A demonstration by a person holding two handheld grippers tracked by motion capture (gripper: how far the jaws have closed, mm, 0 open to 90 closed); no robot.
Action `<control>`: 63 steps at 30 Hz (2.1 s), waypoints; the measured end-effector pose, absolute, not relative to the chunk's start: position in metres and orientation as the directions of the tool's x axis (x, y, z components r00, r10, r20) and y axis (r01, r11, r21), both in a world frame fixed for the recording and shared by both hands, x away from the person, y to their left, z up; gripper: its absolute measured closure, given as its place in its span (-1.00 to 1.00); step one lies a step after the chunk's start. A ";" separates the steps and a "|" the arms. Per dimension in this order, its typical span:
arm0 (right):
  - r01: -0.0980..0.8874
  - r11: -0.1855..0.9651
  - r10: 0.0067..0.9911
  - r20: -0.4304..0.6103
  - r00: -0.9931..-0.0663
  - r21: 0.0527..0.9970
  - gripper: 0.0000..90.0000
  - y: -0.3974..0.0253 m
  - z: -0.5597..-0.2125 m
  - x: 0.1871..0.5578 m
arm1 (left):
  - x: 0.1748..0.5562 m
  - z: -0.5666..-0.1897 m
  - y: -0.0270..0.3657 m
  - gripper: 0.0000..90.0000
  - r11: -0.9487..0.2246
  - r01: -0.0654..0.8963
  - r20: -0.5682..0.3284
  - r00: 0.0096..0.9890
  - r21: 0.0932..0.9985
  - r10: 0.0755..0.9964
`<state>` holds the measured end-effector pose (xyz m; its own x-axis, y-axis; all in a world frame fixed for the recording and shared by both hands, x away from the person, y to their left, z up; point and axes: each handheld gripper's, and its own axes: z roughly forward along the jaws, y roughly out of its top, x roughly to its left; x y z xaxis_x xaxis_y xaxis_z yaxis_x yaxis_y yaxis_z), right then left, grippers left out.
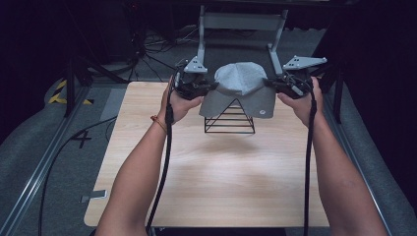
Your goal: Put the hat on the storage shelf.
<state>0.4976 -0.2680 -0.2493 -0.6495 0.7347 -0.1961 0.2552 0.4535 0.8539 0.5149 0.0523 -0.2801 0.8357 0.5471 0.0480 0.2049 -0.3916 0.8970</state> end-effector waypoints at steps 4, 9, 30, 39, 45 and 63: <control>0.279 0.442 0.737 -0.168 -0.655 0.853 0.89 -0.271 -0.267 0.506 | 0.521 -0.297 0.052 0.87 -0.391 0.232 0.026 0.832 0.891 0.554; 0.303 0.440 0.737 -0.147 -0.660 0.845 0.89 -0.274 -0.287 0.511 | 0.527 -0.316 0.055 0.87 -0.382 0.255 0.000 0.832 0.888 0.555; 0.383 0.439 0.724 -0.067 -0.687 0.813 0.89 -0.273 -0.360 0.508 | 0.523 -0.382 0.053 0.87 -0.455 0.308 -0.002 0.829 0.836 0.559; 0.402 0.448 0.733 -0.071 -0.676 0.799 0.88 -0.269 -0.372 0.509 | 0.522 -0.398 0.047 0.88 -0.513 0.311 0.046 0.821 0.800 0.569; 0.409 0.445 0.737 -0.066 -0.673 0.797 0.88 -0.267 -0.377 0.510 | 0.521 -0.404 0.048 0.88 -0.515 0.325 0.038 0.818 0.793 0.574; 0.393 0.471 0.747 -0.121 -0.654 0.790 0.72 -0.275 -0.368 0.490 | 0.502 -0.393 0.074 0.73 -0.547 0.295 0.109 0.801 0.783 0.588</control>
<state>0.4900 -0.2754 -0.3683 -0.6537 0.7470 -0.1210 0.3926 0.4715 0.7897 0.5021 0.0737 -0.3929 0.8013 0.5883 0.1093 0.2951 -0.5474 0.7831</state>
